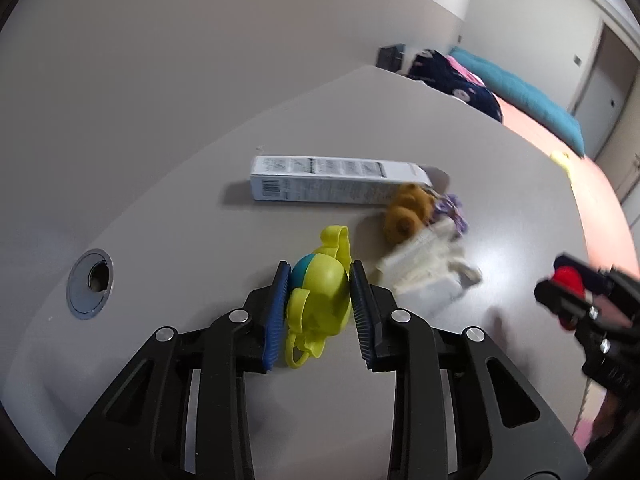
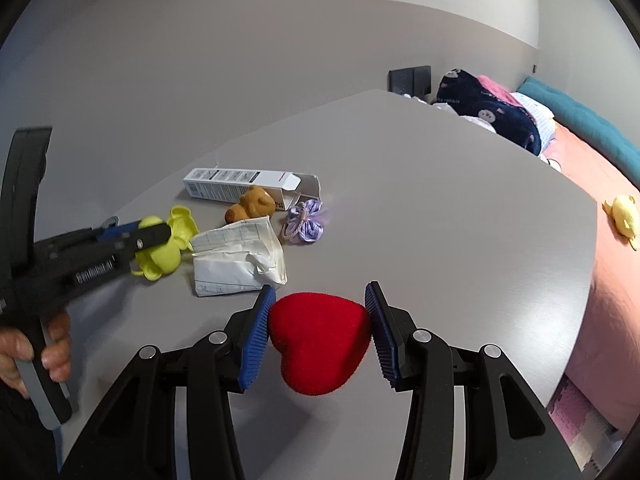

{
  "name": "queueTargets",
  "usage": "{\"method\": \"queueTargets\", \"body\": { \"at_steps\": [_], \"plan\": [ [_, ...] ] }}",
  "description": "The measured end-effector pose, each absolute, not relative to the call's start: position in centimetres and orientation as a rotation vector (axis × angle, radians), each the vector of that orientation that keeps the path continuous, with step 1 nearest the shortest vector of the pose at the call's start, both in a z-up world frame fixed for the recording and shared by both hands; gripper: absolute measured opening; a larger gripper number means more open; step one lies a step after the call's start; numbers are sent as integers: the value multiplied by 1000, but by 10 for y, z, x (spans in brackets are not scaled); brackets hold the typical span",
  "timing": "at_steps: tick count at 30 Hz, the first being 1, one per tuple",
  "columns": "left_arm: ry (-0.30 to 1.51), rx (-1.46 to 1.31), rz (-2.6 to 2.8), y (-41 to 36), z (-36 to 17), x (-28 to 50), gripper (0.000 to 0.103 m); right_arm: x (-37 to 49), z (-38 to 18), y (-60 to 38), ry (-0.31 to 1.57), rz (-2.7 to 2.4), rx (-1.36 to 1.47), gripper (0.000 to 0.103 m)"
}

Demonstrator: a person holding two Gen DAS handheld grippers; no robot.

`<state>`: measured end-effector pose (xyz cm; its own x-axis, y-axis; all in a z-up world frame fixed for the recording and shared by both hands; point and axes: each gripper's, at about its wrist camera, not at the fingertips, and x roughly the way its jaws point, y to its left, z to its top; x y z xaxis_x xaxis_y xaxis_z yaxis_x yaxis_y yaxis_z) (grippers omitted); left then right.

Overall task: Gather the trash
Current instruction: 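Carry the yellow-green toy and red heart over the bin and open both tools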

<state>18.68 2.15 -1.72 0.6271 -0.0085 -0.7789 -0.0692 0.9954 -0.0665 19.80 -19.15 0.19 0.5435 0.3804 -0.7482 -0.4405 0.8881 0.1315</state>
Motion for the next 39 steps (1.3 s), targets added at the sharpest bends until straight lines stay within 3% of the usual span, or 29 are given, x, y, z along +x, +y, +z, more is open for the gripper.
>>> {"method": "queueTargets", "body": {
  "at_steps": [25,39],
  "plan": [
    [756,-3,-33,-55,53,166,30,172,54,-281,758,395,-3,48],
    [717,74,-143,-136,78,173,30,160,71,-358,710,297,55,48]
  ]
}}
